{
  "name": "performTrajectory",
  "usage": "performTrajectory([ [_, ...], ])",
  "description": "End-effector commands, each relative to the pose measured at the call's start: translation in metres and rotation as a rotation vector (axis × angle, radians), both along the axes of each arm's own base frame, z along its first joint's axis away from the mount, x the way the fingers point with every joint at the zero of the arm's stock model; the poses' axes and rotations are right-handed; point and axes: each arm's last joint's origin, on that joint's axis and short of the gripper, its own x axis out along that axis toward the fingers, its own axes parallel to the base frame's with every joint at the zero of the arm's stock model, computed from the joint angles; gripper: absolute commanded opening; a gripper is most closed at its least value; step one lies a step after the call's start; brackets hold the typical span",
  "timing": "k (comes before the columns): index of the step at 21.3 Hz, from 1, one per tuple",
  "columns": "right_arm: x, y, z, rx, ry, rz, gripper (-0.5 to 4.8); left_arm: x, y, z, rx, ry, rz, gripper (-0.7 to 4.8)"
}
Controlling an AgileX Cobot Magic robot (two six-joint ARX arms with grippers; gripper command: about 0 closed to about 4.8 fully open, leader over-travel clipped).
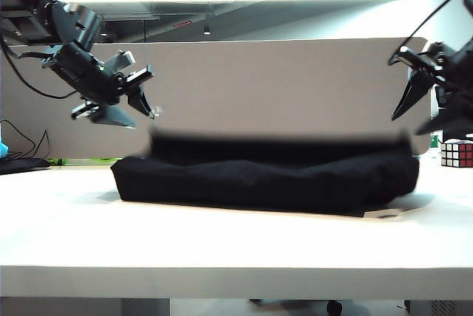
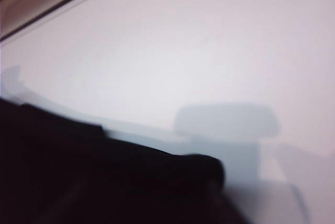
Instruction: Fold the bottom side of the T-shirt horizontally towards the center, about one-third of the way, then fold the sleeve back towards the center, creating a straight line along the edge of the T-shirt, and finally fold the bottom of the T-shirt up towards the top, creating a neat rectangle.
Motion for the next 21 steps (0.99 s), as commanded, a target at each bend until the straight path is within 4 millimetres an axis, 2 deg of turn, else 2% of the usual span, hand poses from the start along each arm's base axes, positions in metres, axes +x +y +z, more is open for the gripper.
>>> performTrajectory([
  [1,-0.001,-0.014,0.005,0.019,-0.04,0.002,4.79,0.002,0.004,0.014,0.026,-0.075,-0.004,4.44],
  [3,-0.004,-0.023,0.007,0.09,-0.039,0.049,4.79,-0.001,0.01,0.023,0.017,-0.078,-0.019,4.38],
  [5,-0.008,-0.026,0.008,0.141,-0.019,0.083,4.79,-0.006,0.013,0.03,-0.006,-0.059,-0.051,4.05],
  [7,-0.013,-0.027,0.01,0.182,0.004,0.114,4.64,-0.014,0.018,0.039,-0.045,-0.036,-0.102,3.39],
  [9,-0.02,-0.027,0.016,0.189,-0.001,0.155,3.34,-0.02,0.023,0.048,-0.136,-0.019,-0.173,2.49],
  [11,-0.028,-0.025,0.027,0.171,-0.028,0.186,2.04,-0.026,0.033,0.056,-0.223,0.011,-0.213,0.28],
  [12,-0.034,-0.024,0.036,0.152,-0.05,0.2,1.16,-0.031,0.037,0.061,-0.244,0.031,-0.229,0.05],
  [14,-0.046,-0.021,0.052,0.109,-0.099,0.225,0.1,-0.041,0.043,0.067,-0.226,0.06,-0.235,-0.06],
  [15,-0.053,-0.02,0.063,0.094,-0.132,0.23,-0.08,-0.05,0.044,0.072,-0.185,0.069,-0.247,-0.06],
  [16,-0.061,-0.018,0.071,0.084,-0.155,0.229,-0.09,-0.058,0.044,0.076,-0.152,0.076,-0.257,-0.06],
  [17,-0.076,-0.015,0.086,0.059,-0.197,0.22,-0.09,-0.076,0.048,0.085,-0.088,0.068,-0.263,-0.06],
  [21,-0.111,-0.008,0.11,0.007,-0.289,0.198,-0.09,-0.124,0.049,0.1,-0.021,0.02,-0.23,-0.06],
])
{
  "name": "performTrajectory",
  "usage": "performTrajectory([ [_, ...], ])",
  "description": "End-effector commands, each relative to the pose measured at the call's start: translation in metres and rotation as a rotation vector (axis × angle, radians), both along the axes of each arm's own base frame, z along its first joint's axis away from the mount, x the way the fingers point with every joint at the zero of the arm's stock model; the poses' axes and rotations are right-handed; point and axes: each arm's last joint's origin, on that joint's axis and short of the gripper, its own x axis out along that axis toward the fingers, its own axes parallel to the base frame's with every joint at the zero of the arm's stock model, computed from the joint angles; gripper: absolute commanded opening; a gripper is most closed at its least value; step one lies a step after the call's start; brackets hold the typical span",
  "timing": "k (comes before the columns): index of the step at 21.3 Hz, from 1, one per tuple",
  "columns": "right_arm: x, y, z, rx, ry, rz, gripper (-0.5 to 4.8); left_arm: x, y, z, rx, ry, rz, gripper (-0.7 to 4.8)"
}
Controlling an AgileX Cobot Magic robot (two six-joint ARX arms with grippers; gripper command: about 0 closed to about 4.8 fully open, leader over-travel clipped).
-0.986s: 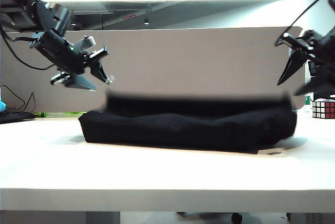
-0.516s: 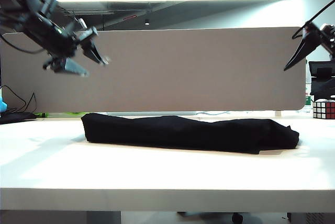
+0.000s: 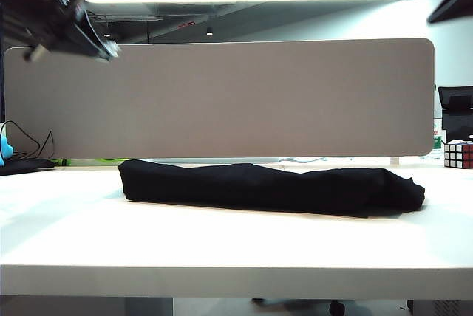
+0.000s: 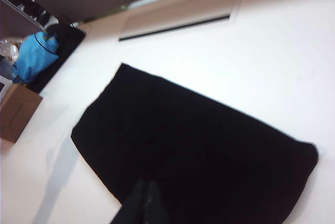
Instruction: Fold the bottom side of the T-shirt horizontally towards the center, about one-third of the way, then fold the sleeve back towards the center, creating a straight line along the edge of the T-shirt, and finally fold the bottom of the T-shirt up towards the top, creating a neat rectangle.
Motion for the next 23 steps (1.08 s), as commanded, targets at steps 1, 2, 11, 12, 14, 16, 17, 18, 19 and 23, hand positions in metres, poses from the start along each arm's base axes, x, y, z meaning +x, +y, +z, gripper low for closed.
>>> performTrajectory([
  [1,-0.025,0.005,0.012,-0.025,-0.064,-0.01,-0.09,-0.038,0.0,0.011,0.058,-0.079,0.019,-0.06],
  [2,-0.035,0.008,0.015,-0.032,-0.084,-0.012,-0.09,-0.05,-0.001,0.012,0.068,-0.095,0.027,-0.06],
  [11,-0.121,0.025,-0.031,-0.098,-0.138,-0.097,-0.09,-0.204,-0.006,-0.032,0.165,-0.307,0.221,-0.06],
  [12,-0.126,0.026,-0.036,-0.1,-0.15,-0.098,-0.09,-0.214,-0.006,-0.037,0.166,-0.325,0.246,-0.06],
  [14,-0.133,0.027,-0.043,-0.107,-0.169,-0.106,-0.09,-0.229,-0.006,-0.044,0.171,-0.365,0.283,-0.06],
  [16,-0.142,0.028,-0.049,-0.121,-0.185,-0.13,-0.09,-0.245,-0.007,-0.053,0.174,-0.403,0.321,-0.06],
  [17,-0.145,0.029,-0.05,-0.128,-0.194,-0.142,-0.09,-0.253,-0.007,-0.058,0.172,-0.421,0.339,-0.06],
  [18,-0.149,0.029,-0.052,-0.136,-0.21,-0.156,-0.09,-0.258,-0.007,-0.062,0.172,-0.437,0.353,-0.06],
  [19,-0.153,0.03,-0.054,-0.142,-0.22,-0.17,-0.09,-0.266,-0.007,-0.067,0.168,-0.458,0.375,-0.06],
  [23,-0.165,0.031,-0.065,-0.124,-0.246,-0.232,-0.09,-0.288,-0.006,-0.092,0.093,-0.488,0.49,-0.06],
])
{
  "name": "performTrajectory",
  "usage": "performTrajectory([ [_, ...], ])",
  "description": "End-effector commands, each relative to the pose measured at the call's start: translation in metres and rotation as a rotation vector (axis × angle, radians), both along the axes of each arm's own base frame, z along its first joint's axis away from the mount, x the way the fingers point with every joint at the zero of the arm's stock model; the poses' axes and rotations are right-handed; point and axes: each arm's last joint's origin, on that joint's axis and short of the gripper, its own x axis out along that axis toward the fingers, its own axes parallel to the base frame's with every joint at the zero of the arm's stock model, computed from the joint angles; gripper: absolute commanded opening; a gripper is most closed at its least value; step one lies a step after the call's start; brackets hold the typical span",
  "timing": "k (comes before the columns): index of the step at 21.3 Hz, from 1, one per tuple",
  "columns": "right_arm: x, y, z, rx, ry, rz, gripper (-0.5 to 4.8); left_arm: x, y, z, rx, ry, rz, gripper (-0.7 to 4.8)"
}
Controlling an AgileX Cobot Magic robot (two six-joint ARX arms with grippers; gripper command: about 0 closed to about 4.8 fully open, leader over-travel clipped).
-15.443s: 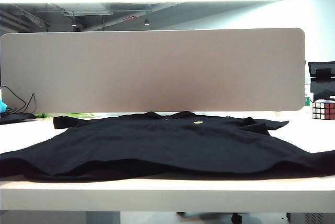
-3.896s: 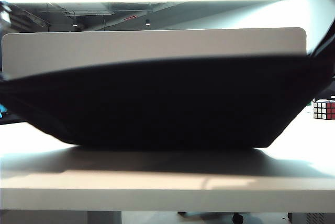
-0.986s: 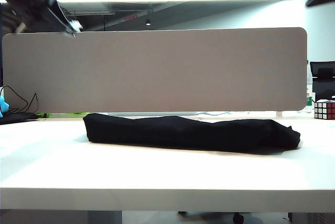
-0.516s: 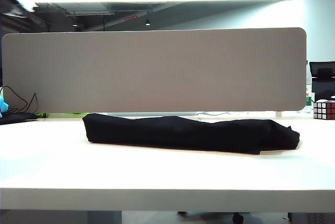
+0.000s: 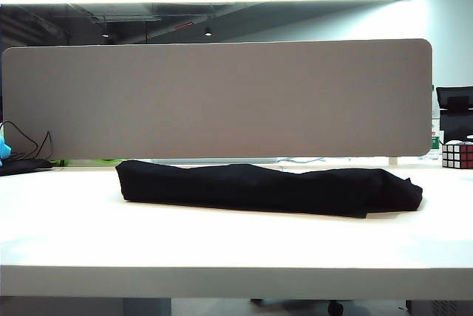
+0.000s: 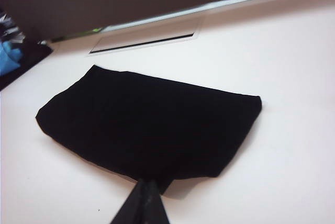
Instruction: Fold the bottom side of the T-shirt horizontally towards the center, about one-third of the way, then fold the sleeve back towards the center, creating a straight line along the edge of the T-shirt, and finally fold the bottom of the T-shirt up towards the top, creating a neat rectangle.
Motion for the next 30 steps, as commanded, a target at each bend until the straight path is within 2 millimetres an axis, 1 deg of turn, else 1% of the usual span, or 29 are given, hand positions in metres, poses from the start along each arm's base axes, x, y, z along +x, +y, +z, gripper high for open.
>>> performTrajectory([
  [1,-0.003,0.0,-0.007,0.02,-0.01,-0.045,-0.08,-0.008,0.001,-0.013,-0.073,-0.025,0.055,-0.06],
  [3,-0.006,0.0,-0.014,0.009,-0.014,-0.042,-0.09,-0.014,0.0,-0.021,-0.104,-0.036,0.058,-0.06],
  [4,-0.008,0.001,-0.022,0.008,-0.014,-0.042,-0.08,-0.017,0.0,-0.028,-0.11,-0.053,0.05,-0.06],
  [6,-0.011,0.002,-0.033,-0.014,-0.038,-0.036,-0.08,-0.022,0.0,-0.035,-0.11,-0.079,0.041,-0.06],
  [8,-0.016,0.002,-0.044,-0.028,-0.101,-0.037,-0.09,-0.026,-0.001,-0.039,-0.11,-0.112,0.04,-0.06],
  [10,-0.019,0.003,-0.05,-0.04,-0.161,-0.041,-0.09,-0.028,-0.001,-0.04,-0.109,-0.129,0.04,-0.06],
  [13,-0.025,0.003,-0.06,-0.063,-0.247,-0.088,-0.09,-0.028,-0.001,-0.042,-0.113,-0.127,0.043,-0.06],
  [16,-0.029,0.003,-0.069,-0.074,-0.286,-0.124,-0.09,-0.026,0.0,-0.046,-0.112,-0.125,0.07,-0.06],
  [21,-0.024,0.001,-0.083,-0.113,-0.24,-0.172,-0.09,-0.02,0.002,-0.058,-0.096,-0.163,0.145,-0.06],
  [24,-0.023,-0.001,-0.091,-0.197,-0.235,-0.219,-0.09,-0.015,0.003,-0.067,-0.094,-0.224,0.163,-0.06],
  [25,-0.021,-0.002,-0.098,-0.227,-0.221,-0.238,-0.09,-0.014,0.003,-0.073,-0.078,-0.236,0.177,-0.06],
  [28,-0.019,-0.003,-0.108,-0.234,-0.217,-0.256,-0.09,-0.013,0.004,-0.074,0.009,-0.244,0.212,-0.06],
  [30,-0.018,-0.003,-0.11,-0.269,-0.198,-0.284,-0.09,-0.013,0.005,-0.073,0.042,-0.256,0.223,-0.06],
])
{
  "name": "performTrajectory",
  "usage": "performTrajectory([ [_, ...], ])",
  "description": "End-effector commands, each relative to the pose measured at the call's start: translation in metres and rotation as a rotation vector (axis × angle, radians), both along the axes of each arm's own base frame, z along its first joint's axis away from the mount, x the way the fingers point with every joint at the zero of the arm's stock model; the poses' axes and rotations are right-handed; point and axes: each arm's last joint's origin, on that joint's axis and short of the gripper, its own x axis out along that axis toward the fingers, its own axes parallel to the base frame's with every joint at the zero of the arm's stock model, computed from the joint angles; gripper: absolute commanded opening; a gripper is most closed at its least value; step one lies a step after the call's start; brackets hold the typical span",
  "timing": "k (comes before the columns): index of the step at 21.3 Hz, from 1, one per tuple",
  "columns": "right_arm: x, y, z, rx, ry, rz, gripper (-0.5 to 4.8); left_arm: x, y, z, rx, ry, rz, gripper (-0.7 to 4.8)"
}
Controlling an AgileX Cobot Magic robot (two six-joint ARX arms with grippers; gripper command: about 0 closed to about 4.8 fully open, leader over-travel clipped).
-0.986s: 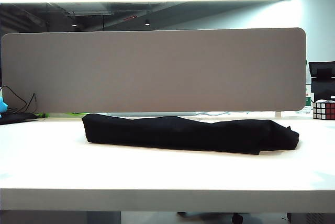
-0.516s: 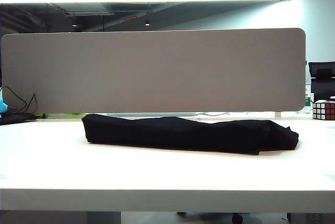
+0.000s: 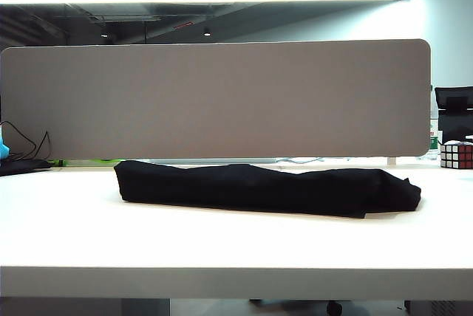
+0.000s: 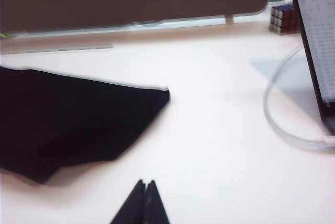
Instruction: Fold the bottom side of the T-shirt horizontally towards the center, about one-third of the way, then fold the sleeve back towards the center, creating a straight line along the edge of the T-shirt, and finally fold the bottom of the T-shirt up towards the top, creating a neat rectangle.
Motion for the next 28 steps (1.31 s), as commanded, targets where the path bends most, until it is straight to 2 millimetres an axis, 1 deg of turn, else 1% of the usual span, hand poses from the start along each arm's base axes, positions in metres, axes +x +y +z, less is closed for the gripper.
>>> performTrajectory([
  [1,0.001,0.001,0.001,-0.058,-0.026,-0.045,-0.09,0.0,0.0,0.005,0.069,-0.035,0.025,-0.06],
  [4,0.002,0.01,0.004,-0.096,-0.058,-0.017,-0.09,0.0,0.001,0.004,0.081,-0.032,0.052,-0.06],
  [8,0.002,0.016,0.004,-0.119,-0.058,-0.062,-0.09,0.0,0.001,0.004,0.08,-0.025,0.053,-0.06],
  [12,0.002,0.021,0.006,-0.119,-0.074,-0.061,-0.08,0.0,0.001,0.003,0.08,-0.022,0.043,-0.06],
  [19,0.002,0.022,0.006,-0.119,-0.073,-0.052,-0.08,0.0,0.001,0.0,0.08,0.01,0.046,-0.06],
  [28,0.002,0.022,0.006,-0.118,-0.073,-0.051,-0.08,0.0,0.001,0.0,0.08,0.011,0.046,-0.06],
])
